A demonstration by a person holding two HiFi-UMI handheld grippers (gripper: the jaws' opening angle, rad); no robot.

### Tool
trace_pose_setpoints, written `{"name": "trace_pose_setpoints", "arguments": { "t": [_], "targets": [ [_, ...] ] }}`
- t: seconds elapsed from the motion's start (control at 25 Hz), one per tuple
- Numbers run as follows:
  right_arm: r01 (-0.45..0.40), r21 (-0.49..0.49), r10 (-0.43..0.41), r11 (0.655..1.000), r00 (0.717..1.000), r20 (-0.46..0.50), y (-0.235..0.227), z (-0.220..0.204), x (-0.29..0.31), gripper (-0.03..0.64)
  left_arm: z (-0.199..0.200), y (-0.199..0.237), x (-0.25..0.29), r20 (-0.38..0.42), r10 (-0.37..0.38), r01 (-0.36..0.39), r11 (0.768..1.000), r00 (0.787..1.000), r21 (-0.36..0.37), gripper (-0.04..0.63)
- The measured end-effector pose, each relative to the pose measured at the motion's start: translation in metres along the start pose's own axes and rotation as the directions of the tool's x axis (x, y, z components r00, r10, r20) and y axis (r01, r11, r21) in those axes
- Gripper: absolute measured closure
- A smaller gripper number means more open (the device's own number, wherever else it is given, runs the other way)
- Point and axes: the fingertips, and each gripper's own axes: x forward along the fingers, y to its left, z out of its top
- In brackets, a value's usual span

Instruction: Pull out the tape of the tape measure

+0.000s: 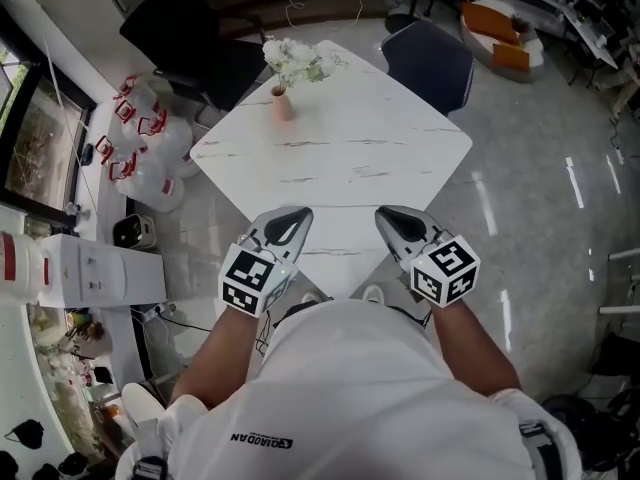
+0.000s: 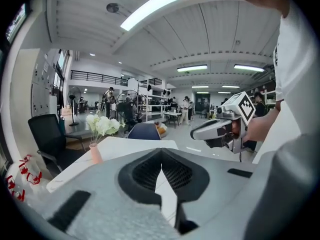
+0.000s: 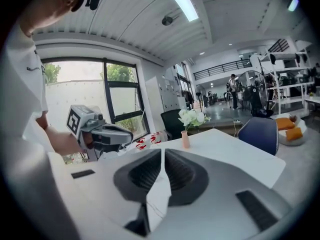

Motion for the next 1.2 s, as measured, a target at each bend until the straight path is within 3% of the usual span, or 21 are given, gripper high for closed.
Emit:
{"name": "trace_pose_setpoints", "arguments": {
  "t": [0.44, 0.96, 1.2],
  "targets": [
    [-0.038, 0.027, 0.033, 0.999, 0.988, 0.154, 0.017, 0.041, -0.011, 0.612, 0.037, -0.008, -0.017, 0.077, -0.007, 0.004, 0.999, 0.997, 0.039, 0.586],
    [-0.017, 0.025, 0.013, 1.000, 0.987, 0.158, 0.014, 0.040, -0.011, 0.613, 0.046, -0.003, -0.020, 0.097, 0.018, -0.022, 0.999, 0.995, 0.035, 0.586],
    [-0.006, 0.021, 0.003, 1.000, 0.989, 0.145, 0.012, 0.037, -0.008, 0.614, 0.043, -0.005, -0.017, 0.084, 0.012, -0.018, 0.998, 0.996, 0.068, 0.586]
  ]
}}
